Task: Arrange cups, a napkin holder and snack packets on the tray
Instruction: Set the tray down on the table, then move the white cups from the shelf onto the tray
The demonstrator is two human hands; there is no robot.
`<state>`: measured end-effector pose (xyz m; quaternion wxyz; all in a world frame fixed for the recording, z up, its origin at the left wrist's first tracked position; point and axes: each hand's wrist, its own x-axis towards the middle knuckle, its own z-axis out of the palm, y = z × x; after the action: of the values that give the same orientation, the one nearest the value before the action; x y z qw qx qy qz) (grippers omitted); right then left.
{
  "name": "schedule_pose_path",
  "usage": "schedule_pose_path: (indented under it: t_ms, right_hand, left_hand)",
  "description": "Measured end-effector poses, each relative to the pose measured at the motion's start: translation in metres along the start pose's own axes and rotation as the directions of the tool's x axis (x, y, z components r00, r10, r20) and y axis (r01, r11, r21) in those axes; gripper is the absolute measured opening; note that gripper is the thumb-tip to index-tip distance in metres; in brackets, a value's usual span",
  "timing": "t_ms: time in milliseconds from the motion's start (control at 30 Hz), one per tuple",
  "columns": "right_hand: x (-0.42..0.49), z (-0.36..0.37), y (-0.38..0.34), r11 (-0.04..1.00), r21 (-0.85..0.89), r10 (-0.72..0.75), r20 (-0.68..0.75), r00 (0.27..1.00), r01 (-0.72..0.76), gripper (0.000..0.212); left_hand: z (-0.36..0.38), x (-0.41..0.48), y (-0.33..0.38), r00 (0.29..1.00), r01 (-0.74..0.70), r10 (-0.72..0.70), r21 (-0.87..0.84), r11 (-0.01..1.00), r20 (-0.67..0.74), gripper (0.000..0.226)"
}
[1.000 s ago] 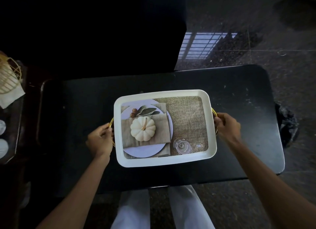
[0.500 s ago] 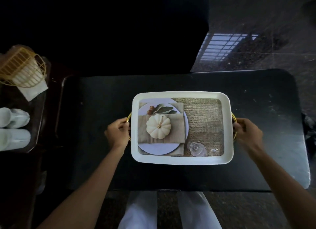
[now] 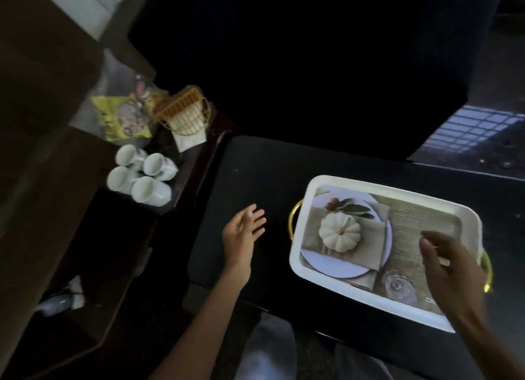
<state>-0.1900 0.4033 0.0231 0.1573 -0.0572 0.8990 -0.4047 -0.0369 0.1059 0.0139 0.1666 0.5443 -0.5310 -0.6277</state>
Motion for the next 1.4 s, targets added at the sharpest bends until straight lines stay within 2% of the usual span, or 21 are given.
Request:
schedule_pose_path:
  t_ms: [100,267,400,467,567,700,933,1167,1400]
  right_hand:
    - [-0.009,0.031,-0.027,0.999,0.023,-0.044,0.076,0.996,0.042,0.021]
    - [-0.033,0.103,-0.085,0.989,0.066,-0.139,0.171,0.975,0.130,0.023]
    - [-0.055,0.176,-0.144,0.983,0.109,-0.165,0.189,0.968,0.147,0.017]
    - [-0.063,0.219,-0.175,0.976,0.120,-0.203,0.206,0.957,0.181,0.015]
    - [-0.070,0.278,-0.215,0.965,0.192,-0.225,0.263,0.938,0.178,0.018]
    - [-0.072,0.349,-0.253,0.961,0.223,-0.225,0.303,0.926,0.160,0.024]
    - [-0.072,0.400,-0.279,0.978,0.176,-0.166,0.350,0.922,0.109,0.037]
    - [-0.072,0.414,-0.289,0.970,0.172,-0.223,0.333,0.916,0.173,0.022]
    - [-0.074,0.421,-0.289,0.959,0.217,-0.231,0.237,0.944,0.180,0.006]
  left_hand:
    - [-0.036,-0.003,0.013,0.997,-0.070,0.069,-0.025,0.997,-0.044,0.021]
    - [-0.119,0.015,0.028,0.962,-0.206,0.213,0.055,0.977,-0.168,0.020]
    - [-0.190,0.058,0.035,0.914,-0.226,0.231,0.055,0.973,-0.334,0.021]
    - [-0.223,0.087,0.038,0.903,-0.213,0.213,0.043,0.976,-0.373,0.023]
    - [-0.254,0.128,0.044,0.917,-0.202,0.198,0.025,0.979,-0.347,0.022]
    - [-0.270,0.163,0.044,0.961,-0.152,0.146,-0.006,0.988,-0.233,0.018]
    - [-0.270,0.171,0.045,0.986,-0.123,0.122,-0.002,0.992,-0.111,0.024]
    - [-0.271,0.168,0.050,0.995,-0.091,0.090,-0.045,0.995,-0.038,0.031]
    - [-0.270,0.161,0.050,0.995,-0.095,0.094,-0.059,0.994,-0.009,0.029]
